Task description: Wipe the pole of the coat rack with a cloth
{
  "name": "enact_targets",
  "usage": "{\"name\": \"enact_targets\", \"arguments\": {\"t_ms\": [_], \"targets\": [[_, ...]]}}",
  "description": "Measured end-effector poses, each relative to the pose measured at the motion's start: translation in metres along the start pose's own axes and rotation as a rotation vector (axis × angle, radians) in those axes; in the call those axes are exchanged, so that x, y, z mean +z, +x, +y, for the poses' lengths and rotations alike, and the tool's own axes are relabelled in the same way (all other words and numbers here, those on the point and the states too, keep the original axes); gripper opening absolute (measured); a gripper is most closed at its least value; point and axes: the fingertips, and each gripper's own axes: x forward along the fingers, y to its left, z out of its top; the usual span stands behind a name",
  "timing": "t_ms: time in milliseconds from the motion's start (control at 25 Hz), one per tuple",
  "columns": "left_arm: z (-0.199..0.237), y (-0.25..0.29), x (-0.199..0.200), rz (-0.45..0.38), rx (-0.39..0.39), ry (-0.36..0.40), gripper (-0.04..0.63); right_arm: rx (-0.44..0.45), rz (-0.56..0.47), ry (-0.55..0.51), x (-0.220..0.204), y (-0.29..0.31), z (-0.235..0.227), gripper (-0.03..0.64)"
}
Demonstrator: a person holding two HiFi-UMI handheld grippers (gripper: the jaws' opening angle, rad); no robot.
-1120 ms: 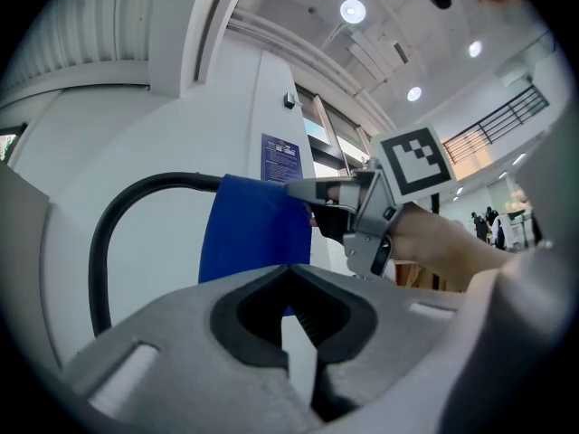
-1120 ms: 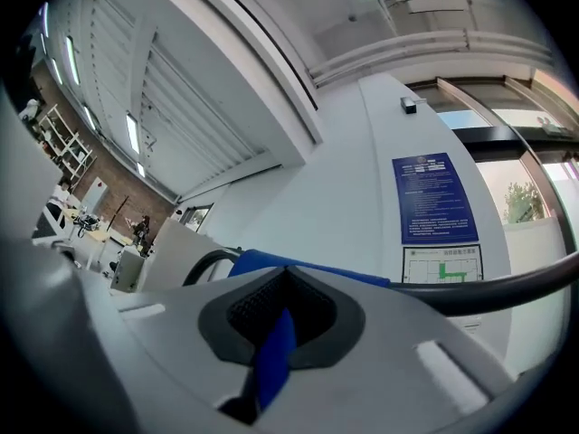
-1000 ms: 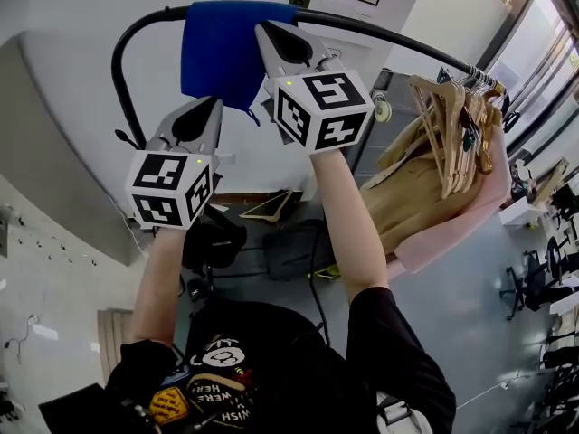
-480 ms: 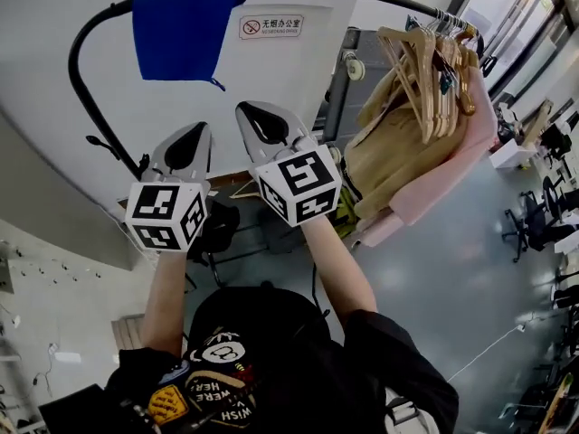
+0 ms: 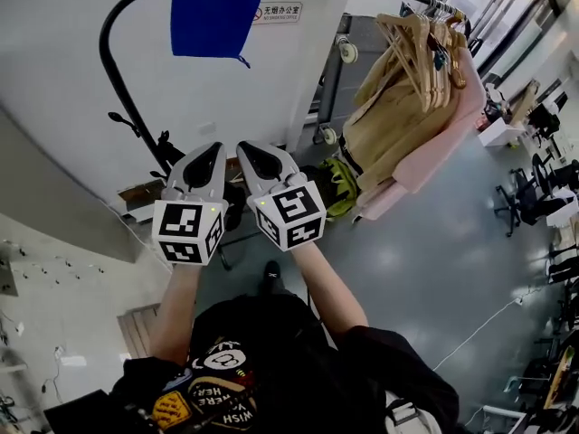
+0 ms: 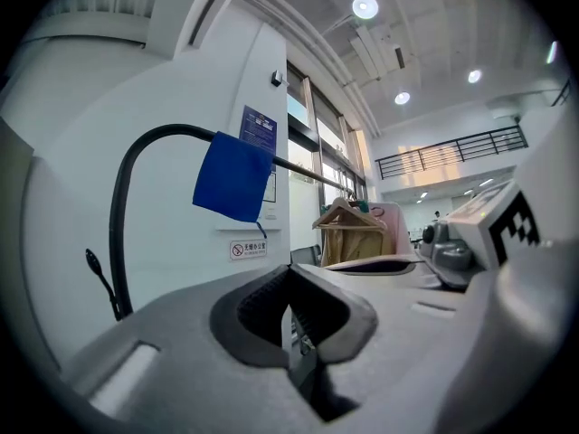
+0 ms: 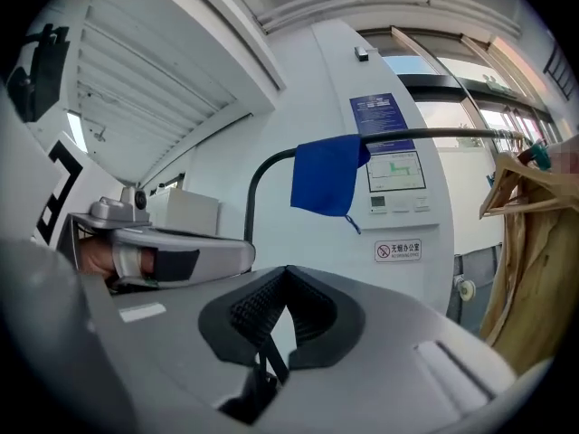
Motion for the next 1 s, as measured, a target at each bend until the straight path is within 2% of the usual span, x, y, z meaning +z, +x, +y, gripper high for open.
{"name": "enact_targets", "arguments": {"t_ms": [200,360,680,1000], "targets": [[-0.003,-0.032,-0.022,0.017,-0.015,-0.023,0.003,-0.049,0.012,-0.005,-0.016,-0.017,0.024,0.000],[-0.008,-0.041,-0.028,0.021,-0.020,-0.030,0.003,-0.083,0.005,-0.009,-0.015,-0.027,0.024,0.000],[-0.021,-0.040,-0.038,0.032,-0.041,-0.056,0.003,-0.090,0.016,0.008,-0.021,-0.040,0.019,0.000],[-0.036,-0.045,-0.042,0.037,-0.088,-0.043,0.003,-0.089,0.017,0.016,-0.025,-0.046,0.029,0.000]]}}
